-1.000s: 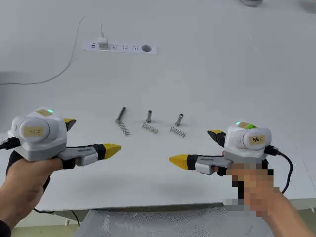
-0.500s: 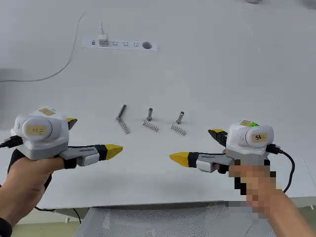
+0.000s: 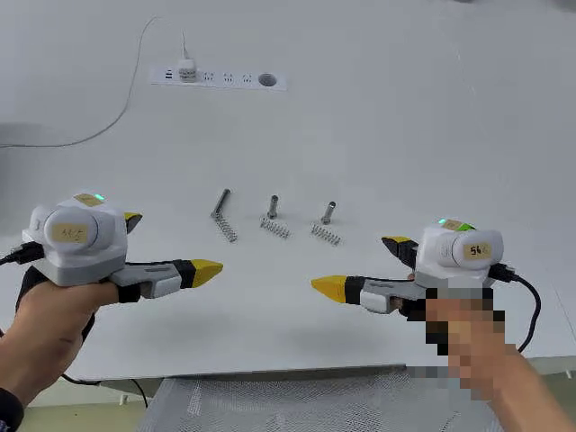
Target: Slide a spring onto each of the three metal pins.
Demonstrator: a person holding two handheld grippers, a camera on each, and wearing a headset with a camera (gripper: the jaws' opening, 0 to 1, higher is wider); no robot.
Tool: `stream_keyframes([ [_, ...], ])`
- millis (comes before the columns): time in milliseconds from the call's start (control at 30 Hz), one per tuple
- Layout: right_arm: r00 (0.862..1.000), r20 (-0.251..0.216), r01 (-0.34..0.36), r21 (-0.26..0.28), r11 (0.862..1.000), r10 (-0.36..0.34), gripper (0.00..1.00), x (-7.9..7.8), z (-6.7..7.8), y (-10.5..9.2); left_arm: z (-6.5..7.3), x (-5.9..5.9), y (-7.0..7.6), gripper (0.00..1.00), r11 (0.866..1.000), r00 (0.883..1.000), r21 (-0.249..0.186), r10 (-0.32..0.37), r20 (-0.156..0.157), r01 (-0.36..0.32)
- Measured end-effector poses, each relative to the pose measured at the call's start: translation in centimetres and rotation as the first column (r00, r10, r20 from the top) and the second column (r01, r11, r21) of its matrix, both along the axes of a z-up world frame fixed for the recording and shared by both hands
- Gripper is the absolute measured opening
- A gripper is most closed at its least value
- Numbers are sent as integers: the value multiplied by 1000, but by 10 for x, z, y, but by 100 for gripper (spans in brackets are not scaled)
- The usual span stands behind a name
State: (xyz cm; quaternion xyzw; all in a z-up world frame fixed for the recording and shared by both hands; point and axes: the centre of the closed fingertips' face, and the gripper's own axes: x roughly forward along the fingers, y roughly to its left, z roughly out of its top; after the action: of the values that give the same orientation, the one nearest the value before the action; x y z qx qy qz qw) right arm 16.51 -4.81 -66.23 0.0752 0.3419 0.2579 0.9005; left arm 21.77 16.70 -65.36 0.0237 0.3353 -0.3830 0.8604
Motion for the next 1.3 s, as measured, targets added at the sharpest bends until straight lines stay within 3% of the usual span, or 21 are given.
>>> stream_keyframes([
  [300,999,-8,33,41,999,-33,99,0,-1,-1,0,2,-4,93,1000,1000,-11,7,-7,-7],
  [1300,1000,-13,19,24,1000,-19,99,-2,-4,-1,-6,4,-4,92,1000,1000,-11,19,-10,-20],
])
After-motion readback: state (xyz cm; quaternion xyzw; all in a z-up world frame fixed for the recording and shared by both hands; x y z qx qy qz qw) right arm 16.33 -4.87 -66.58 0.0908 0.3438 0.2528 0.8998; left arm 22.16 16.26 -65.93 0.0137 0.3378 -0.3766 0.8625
